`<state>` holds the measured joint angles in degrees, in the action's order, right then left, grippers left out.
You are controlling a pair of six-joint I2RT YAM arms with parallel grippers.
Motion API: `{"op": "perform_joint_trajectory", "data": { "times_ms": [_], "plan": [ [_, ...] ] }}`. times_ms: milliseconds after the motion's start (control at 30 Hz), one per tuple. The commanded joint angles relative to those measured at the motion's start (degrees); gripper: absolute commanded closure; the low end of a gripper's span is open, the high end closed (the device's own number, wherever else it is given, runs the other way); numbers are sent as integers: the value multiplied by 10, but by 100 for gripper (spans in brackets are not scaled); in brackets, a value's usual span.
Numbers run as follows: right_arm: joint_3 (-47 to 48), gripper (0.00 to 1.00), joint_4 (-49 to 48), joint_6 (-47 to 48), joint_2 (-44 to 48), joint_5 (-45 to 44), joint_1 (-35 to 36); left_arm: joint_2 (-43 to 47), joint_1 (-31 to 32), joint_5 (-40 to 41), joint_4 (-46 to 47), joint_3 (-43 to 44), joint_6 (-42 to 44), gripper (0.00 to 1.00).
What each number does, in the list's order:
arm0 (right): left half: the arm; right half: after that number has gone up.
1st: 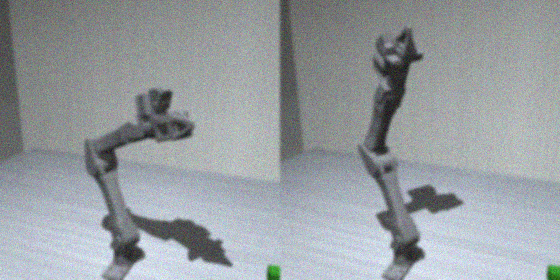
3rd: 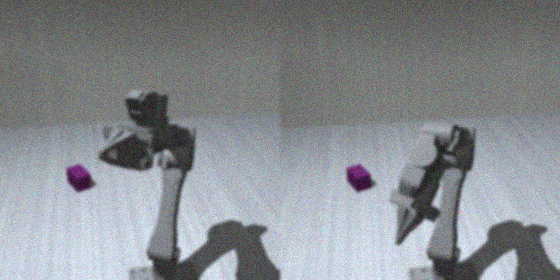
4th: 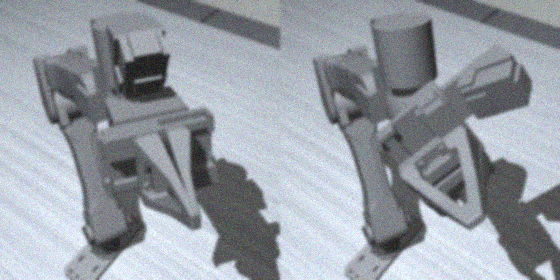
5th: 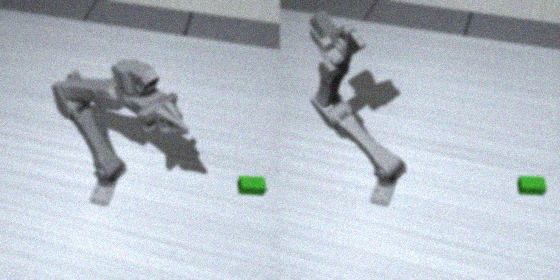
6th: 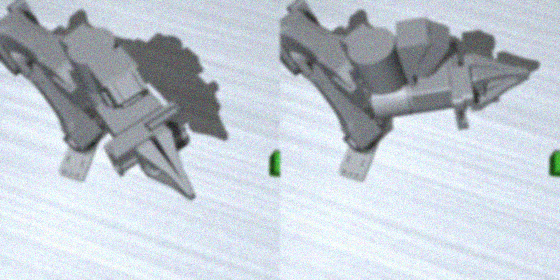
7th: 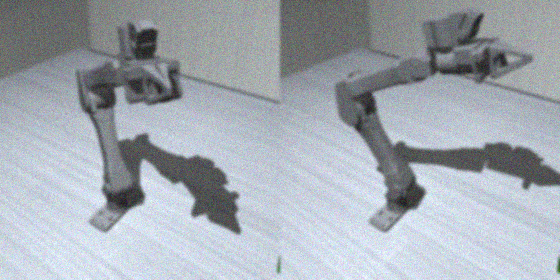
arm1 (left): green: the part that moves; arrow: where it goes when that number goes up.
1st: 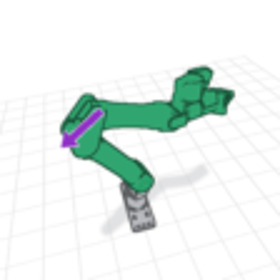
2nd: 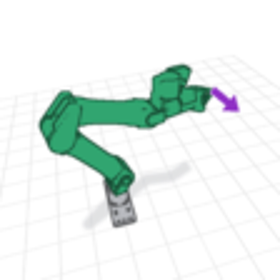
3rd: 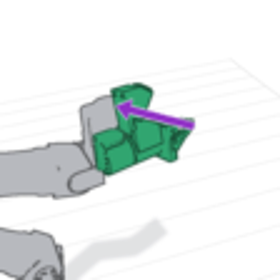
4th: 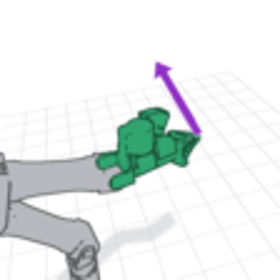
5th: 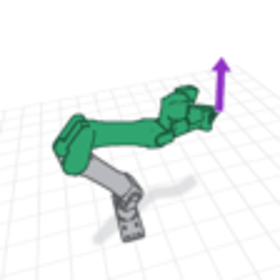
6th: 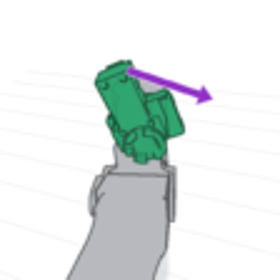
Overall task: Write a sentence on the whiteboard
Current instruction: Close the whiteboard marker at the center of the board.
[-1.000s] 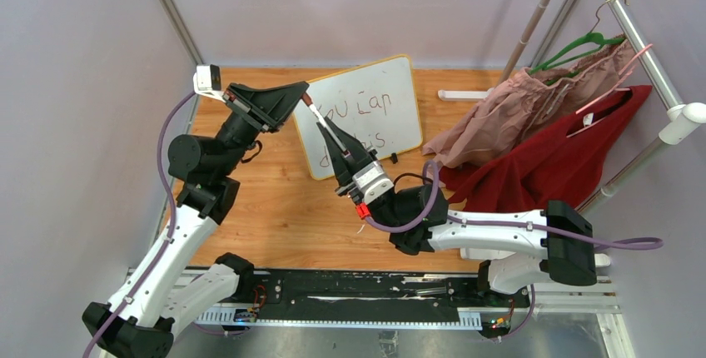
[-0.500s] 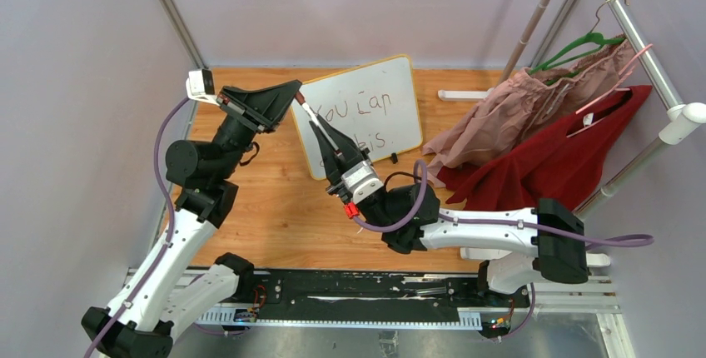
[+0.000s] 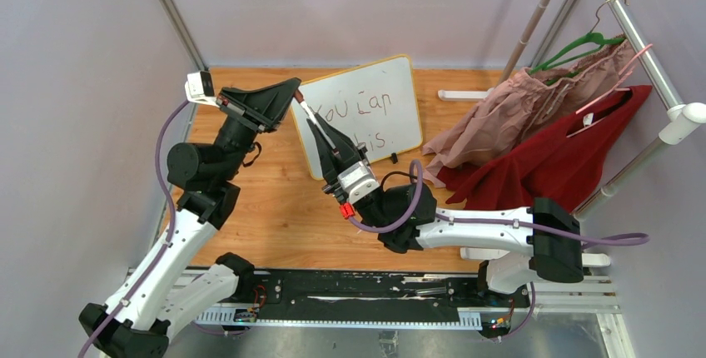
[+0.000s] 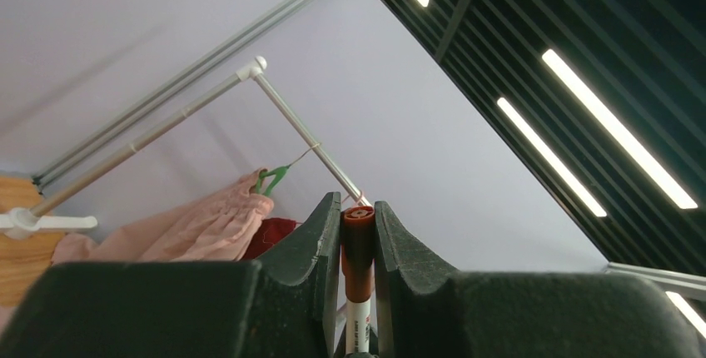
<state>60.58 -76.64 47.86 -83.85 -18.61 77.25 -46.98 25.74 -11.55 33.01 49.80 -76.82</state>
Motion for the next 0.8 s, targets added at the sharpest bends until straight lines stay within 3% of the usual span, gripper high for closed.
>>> {"op": "perform_joint_trajectory", "data": {
  "times_ms": [0, 533, 767],
  "plan": [
    [37, 100, -2, 2, -17, 1, -12, 5, 52, -133, -14, -13, 15, 100],
    [61, 100, -19, 8, -40, 0, -16, -1, 110, -113, -14, -38, 31, 100],
    [38, 100, -17, 4, -21, 1, -16, 21, 110, -63, -51, -36, 56, 100]
  ]
}}
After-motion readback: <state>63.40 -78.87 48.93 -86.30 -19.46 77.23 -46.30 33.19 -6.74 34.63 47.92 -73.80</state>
